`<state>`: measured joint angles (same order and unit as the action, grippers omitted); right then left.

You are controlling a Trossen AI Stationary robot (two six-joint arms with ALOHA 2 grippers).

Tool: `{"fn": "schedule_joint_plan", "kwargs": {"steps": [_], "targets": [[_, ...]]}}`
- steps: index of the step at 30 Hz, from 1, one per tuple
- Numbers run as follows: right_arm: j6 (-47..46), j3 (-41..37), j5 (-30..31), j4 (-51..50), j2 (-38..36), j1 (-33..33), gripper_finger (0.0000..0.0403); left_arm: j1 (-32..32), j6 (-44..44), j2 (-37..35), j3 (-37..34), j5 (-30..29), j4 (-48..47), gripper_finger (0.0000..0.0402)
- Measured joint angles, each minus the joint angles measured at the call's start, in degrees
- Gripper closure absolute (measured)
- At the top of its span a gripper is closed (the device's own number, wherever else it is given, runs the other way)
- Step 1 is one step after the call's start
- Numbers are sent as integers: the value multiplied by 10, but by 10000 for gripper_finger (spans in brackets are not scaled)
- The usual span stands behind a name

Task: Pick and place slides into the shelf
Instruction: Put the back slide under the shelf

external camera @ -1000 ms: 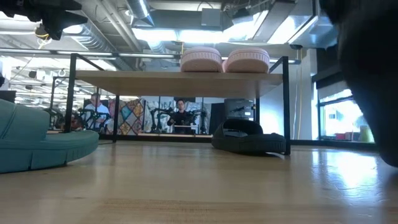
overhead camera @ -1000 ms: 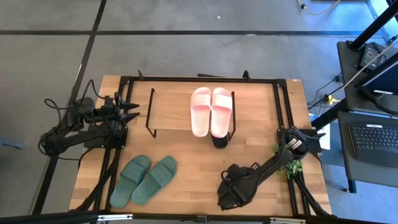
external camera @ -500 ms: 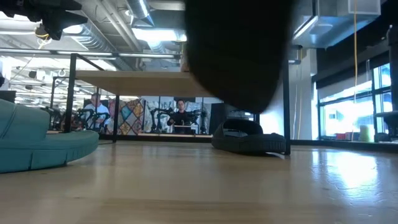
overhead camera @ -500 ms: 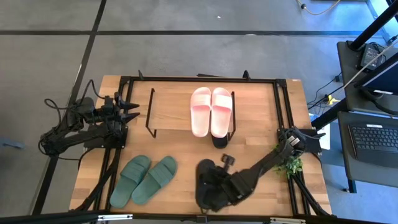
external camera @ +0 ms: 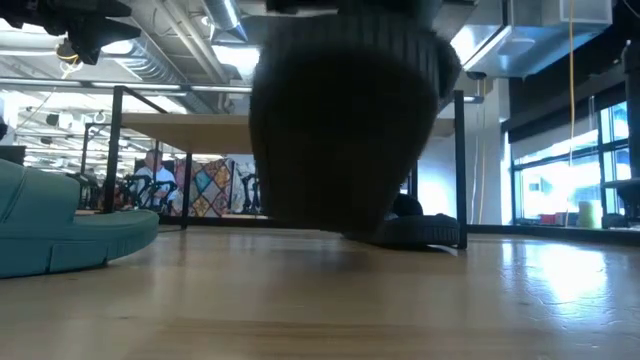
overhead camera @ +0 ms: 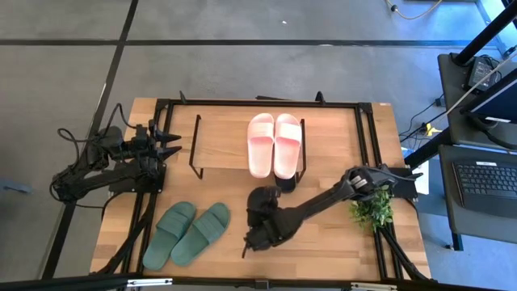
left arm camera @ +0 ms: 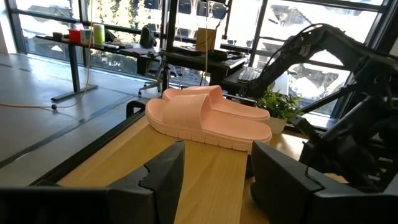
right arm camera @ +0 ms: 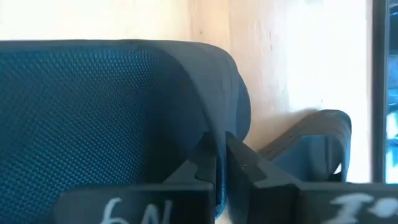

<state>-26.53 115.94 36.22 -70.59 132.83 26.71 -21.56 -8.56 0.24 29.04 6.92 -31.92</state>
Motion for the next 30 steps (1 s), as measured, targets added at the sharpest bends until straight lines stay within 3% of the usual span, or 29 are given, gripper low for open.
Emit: {"fn": "schedule_joint_plan", "kwargs": {"steps": [11,15,23,30], "targets": [[43,0,65,1,51,-25,390,0,0,0,0,0,0,223],[45,0,65,1,54,-32,389,0,0,0,0,0,0,223],[48,0,62,-2,56,-38,336,0,0,0,0,0,0,223],[43,0,49,-4,56,-38,329,0,0,0,0,0,-1,223]]}}
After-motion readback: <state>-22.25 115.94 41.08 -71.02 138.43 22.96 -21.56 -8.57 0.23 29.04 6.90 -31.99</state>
